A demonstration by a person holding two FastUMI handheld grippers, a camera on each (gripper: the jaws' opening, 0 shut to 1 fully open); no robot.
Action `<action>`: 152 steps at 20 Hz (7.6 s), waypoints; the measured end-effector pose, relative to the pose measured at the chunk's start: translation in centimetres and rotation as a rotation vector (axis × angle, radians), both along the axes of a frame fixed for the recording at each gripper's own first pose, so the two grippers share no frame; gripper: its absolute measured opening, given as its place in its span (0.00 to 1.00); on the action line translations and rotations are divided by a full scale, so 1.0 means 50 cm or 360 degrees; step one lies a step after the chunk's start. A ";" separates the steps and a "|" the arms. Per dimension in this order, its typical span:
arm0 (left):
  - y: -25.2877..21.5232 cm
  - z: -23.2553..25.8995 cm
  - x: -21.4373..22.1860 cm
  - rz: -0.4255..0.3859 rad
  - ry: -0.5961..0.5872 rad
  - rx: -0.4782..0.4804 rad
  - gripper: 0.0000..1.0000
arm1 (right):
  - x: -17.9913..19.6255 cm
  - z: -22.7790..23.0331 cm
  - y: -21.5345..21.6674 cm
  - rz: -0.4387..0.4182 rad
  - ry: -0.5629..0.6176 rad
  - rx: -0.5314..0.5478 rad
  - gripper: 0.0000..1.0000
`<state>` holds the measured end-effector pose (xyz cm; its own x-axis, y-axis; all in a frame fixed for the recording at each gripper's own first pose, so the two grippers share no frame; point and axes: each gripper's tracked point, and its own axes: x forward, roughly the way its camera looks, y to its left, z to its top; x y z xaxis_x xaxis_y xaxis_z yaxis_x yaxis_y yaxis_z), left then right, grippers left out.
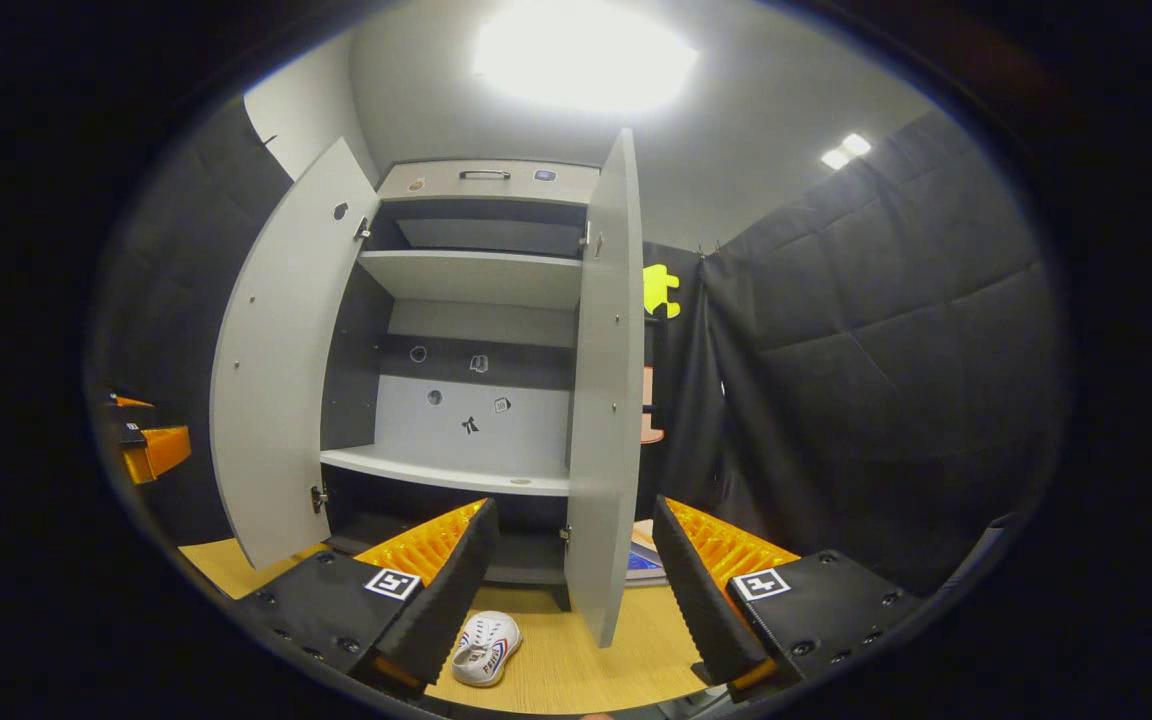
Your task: Grab one shoe with the right hand and put it into the shoe cabinet, grab the other shoe with the left hand and put it into the shoe cabinet; then close the right door with the right hand and the left door with the left hand.
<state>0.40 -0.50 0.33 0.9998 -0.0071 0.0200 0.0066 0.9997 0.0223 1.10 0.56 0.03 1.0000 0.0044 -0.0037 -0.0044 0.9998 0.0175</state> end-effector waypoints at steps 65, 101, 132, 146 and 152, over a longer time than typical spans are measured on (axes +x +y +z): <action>0.137 -0.087 0.075 0.0409 0.0202 0.0204 0.93 | 0.234 -0.751 0.322 0.0392 0.1698 0.0156 0.02; 0.030 -0.031 0.122 0.0103 0.0007 0.0069 1.00 | 0.445 -0.113 0.243 0.0508 0.0794 0.0242 0.01; 0.133 -0.073 0.086 0.0464 0.0152 0.0165 0.93 | 0.894 -0.145 0.369 0.0336 0.0805 0.0075 0.02; 0.033 -0.063 0.113 0.0149 0.0110 0.0117 1.00 | 0.671 0.055 0.313 0.0445 0.0326 0.0074 0.96; -0.068 -0.067 0.150 -0.0124 0.0101 0.0044 1.00 | 0.514 0.097 0.246 0.0452 0.0181 0.0070 0.97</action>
<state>7.88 -3.88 -3.02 0.9954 -0.0844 -0.0446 0.0865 0.9952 0.0467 26.79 12.86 4.87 0.9519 0.2861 -0.1092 -0.2789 0.9572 0.0771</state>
